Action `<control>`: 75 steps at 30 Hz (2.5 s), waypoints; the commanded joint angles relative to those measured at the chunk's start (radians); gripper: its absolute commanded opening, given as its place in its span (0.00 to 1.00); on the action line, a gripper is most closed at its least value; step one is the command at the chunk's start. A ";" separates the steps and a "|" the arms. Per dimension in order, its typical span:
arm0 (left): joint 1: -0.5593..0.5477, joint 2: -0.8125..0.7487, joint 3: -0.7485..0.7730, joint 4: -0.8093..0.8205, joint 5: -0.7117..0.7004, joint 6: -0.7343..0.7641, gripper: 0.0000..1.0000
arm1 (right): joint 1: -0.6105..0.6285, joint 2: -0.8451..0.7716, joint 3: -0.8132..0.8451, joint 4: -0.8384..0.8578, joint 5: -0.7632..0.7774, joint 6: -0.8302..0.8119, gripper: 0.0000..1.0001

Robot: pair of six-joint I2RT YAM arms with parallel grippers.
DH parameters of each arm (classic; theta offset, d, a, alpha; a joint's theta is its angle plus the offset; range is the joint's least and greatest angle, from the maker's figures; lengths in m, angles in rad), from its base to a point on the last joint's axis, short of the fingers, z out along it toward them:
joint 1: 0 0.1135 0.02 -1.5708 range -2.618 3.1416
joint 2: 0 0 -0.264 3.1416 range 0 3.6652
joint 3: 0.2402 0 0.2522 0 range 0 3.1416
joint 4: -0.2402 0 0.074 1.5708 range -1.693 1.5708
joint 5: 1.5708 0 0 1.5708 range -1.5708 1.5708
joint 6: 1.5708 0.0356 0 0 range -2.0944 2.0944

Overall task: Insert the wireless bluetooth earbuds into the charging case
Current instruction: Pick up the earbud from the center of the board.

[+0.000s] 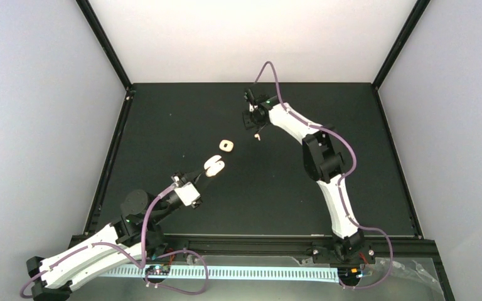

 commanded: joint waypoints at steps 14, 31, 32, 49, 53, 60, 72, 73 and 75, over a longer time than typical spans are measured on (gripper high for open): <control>-0.004 -0.023 -0.004 0.024 0.001 0.022 0.02 | 0.017 0.108 0.086 -0.163 0.136 -0.108 0.42; -0.006 -0.028 -0.005 0.023 -0.002 0.026 0.01 | 0.025 0.149 0.116 -0.169 0.130 -0.107 0.34; -0.007 -0.027 -0.005 0.023 -0.003 0.026 0.02 | 0.025 0.150 0.117 -0.169 0.129 -0.107 0.34; -0.008 -0.037 -0.005 0.021 -0.001 0.028 0.02 | 0.049 0.129 0.065 -0.174 0.147 -0.117 0.31; -0.009 -0.041 -0.005 0.020 -0.002 0.028 0.02 | 0.051 0.126 0.061 -0.181 0.151 -0.117 0.30; -0.011 -0.045 -0.005 0.019 0.000 0.028 0.01 | 0.050 0.110 0.059 -0.197 0.148 -0.109 0.31; -0.014 -0.052 -0.004 0.019 0.002 0.031 0.01 | 0.049 0.085 0.043 -0.206 0.138 -0.109 0.29; -0.014 -0.052 -0.004 0.019 0.002 0.030 0.02 | 0.051 0.086 0.043 -0.205 0.138 -0.111 0.28; -0.015 -0.052 -0.004 0.019 0.003 0.031 0.01 | 0.050 0.089 0.044 -0.206 0.135 -0.111 0.25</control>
